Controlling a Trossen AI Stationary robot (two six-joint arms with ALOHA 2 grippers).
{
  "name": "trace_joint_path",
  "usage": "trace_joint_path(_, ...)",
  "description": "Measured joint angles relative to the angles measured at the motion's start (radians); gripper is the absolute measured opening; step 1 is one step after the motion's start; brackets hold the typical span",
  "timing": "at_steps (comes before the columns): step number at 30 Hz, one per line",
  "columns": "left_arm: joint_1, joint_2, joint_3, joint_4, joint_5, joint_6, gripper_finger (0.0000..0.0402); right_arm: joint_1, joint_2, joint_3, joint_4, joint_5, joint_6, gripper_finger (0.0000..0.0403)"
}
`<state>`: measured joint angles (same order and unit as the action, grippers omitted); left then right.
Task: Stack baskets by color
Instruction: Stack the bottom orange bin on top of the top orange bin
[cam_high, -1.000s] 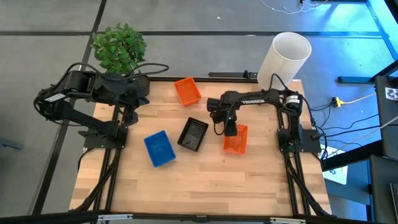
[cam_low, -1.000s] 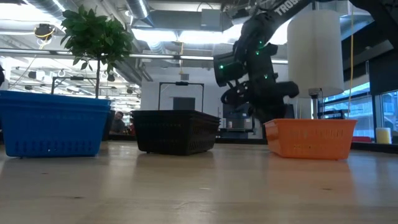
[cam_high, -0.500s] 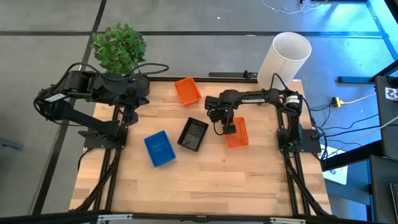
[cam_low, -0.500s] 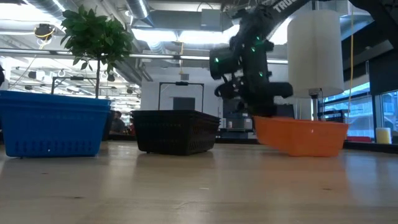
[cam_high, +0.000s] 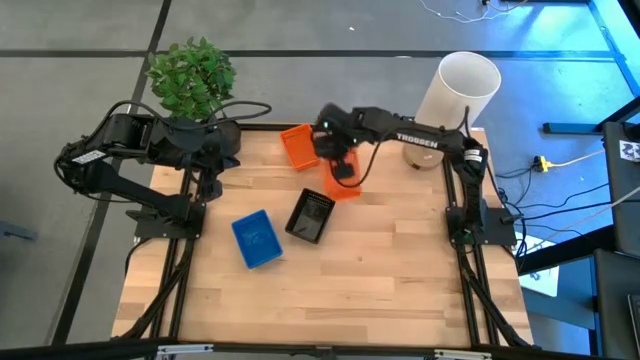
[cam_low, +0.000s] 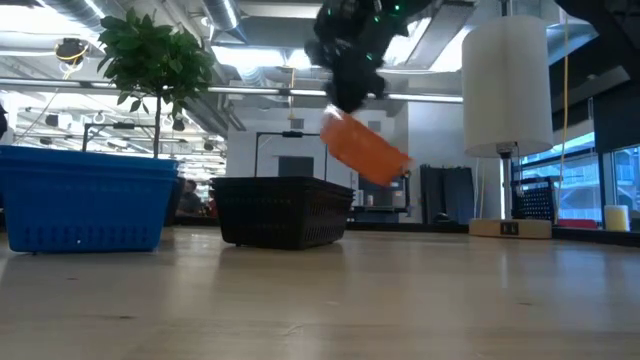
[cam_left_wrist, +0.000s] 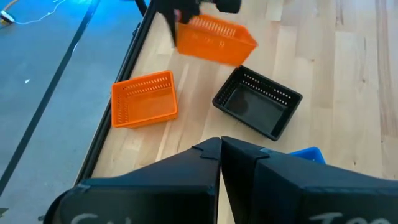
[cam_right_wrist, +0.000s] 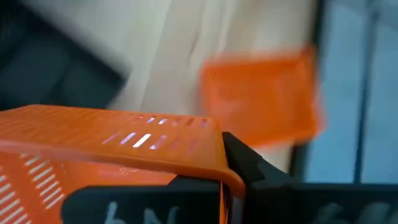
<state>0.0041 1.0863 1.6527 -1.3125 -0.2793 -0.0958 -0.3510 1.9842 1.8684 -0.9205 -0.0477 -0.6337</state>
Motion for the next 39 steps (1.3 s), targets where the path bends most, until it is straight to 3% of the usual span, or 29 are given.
trace_joint_path(12,0.0,0.0,0.0,0.0,-0.041,-0.007,0.0004,-0.084,0.157,0.121,0.383,-0.143,-0.083,0.0)
trace_joint_path(26,0.034,0.0,0.0,0.004,-0.06,-0.007,0.0004,-0.135,0.345,0.429,0.362,-0.115,-0.181,0.0)
trace_joint_path(39,0.08,0.0,0.0,0.003,-0.05,0.0,0.0004,-0.196,0.429,0.456,0.33,-0.165,-0.164,0.0)
